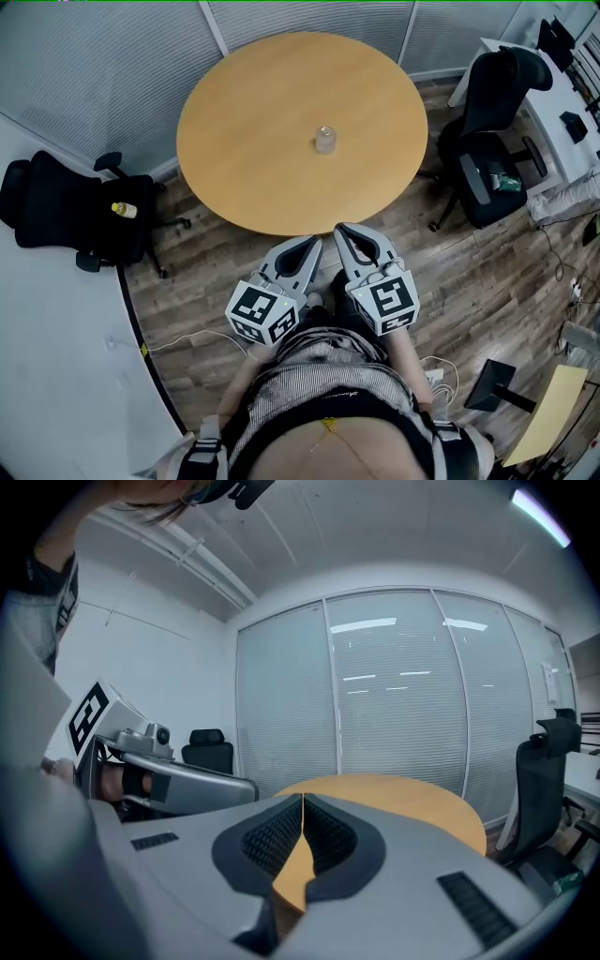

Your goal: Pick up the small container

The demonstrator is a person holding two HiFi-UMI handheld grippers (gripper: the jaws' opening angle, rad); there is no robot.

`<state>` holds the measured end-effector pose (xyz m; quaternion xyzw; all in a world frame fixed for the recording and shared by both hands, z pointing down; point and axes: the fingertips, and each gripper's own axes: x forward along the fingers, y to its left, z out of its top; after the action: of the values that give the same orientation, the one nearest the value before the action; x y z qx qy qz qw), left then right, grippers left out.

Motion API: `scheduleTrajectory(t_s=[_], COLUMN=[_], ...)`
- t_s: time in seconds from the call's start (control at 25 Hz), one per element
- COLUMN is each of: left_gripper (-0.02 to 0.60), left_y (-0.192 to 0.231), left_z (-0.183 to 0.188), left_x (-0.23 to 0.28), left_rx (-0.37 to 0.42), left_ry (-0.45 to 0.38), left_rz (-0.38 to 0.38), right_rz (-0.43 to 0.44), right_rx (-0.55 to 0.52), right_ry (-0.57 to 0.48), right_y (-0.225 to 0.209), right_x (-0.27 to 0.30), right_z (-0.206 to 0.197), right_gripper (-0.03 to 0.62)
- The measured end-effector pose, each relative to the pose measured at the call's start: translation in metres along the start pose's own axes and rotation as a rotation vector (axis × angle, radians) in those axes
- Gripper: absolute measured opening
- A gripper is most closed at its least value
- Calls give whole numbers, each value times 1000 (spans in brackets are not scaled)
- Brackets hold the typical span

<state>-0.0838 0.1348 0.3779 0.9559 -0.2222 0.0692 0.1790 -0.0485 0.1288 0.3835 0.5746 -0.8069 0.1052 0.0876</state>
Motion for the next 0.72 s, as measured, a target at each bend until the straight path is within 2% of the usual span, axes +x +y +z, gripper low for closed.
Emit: scheduleTrajectory(t_s=[0.36,0.72], left_gripper=[3,3], left_y=[15,27], left_z=[25,39], left_x=[64,97], left_rx=[-4,-10], left_ry=[-23,-46], left_rz=[62,130], right_rz=[81,161], right_rx=[-26,-40], right_ry=[-7,-10], right_y=[-56,-88], right_x=[28,45], right_z=[15,23], right_gripper=[20,20])
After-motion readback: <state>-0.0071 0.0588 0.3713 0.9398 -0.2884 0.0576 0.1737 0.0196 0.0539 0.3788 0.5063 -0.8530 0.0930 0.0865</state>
